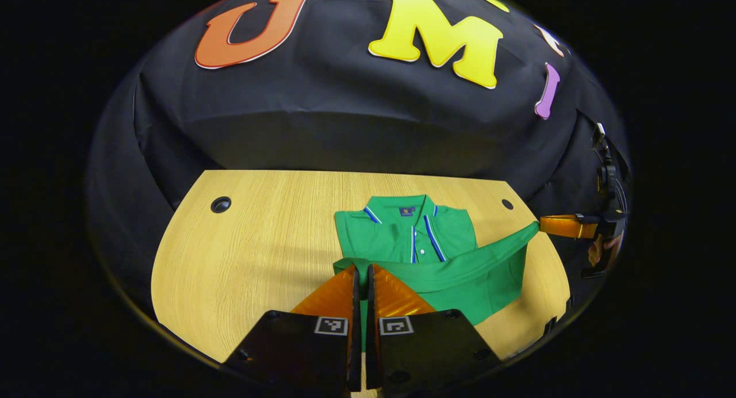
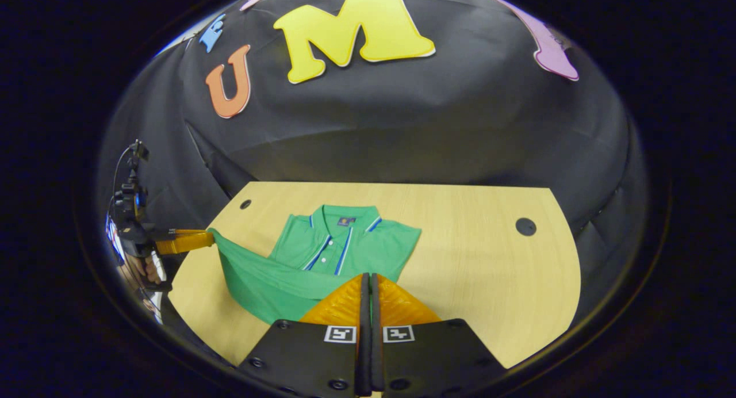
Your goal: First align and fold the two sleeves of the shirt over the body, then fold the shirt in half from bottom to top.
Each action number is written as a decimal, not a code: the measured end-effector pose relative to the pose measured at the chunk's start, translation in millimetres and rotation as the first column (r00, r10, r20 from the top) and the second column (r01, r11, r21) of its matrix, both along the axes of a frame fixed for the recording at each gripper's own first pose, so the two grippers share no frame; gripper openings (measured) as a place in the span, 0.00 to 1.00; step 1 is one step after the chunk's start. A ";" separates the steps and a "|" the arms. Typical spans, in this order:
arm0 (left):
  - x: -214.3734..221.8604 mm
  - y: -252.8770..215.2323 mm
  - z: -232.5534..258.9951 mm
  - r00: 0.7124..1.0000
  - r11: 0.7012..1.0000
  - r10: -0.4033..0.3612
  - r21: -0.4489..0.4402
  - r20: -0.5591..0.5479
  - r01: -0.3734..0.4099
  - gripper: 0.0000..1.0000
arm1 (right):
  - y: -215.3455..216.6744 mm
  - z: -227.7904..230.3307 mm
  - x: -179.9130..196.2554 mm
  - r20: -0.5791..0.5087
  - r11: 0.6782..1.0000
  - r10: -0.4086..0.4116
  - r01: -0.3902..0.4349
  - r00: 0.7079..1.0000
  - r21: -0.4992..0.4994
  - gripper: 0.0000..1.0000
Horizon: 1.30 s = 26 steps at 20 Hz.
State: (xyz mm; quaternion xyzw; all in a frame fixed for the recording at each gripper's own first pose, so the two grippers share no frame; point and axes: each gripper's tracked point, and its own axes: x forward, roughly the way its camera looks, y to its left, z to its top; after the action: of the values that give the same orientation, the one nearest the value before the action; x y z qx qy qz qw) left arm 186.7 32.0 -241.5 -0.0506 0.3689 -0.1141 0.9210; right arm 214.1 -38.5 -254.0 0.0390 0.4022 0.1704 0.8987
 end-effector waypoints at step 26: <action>167.9 20.0 -125.3 0.999 0.996 0.030 0.084 0.037 -0.033 0.13 | -6.2 -138.8 149.8 0.000 0.989 -0.126 0.125 0.992 -0.073 0.02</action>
State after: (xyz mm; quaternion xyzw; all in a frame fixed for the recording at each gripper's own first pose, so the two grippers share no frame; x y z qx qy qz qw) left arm 354.6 51.9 -366.8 -0.0155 0.3559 -0.0846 0.9306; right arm 364.0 -44.7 -392.9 0.0320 0.4072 0.0987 0.9074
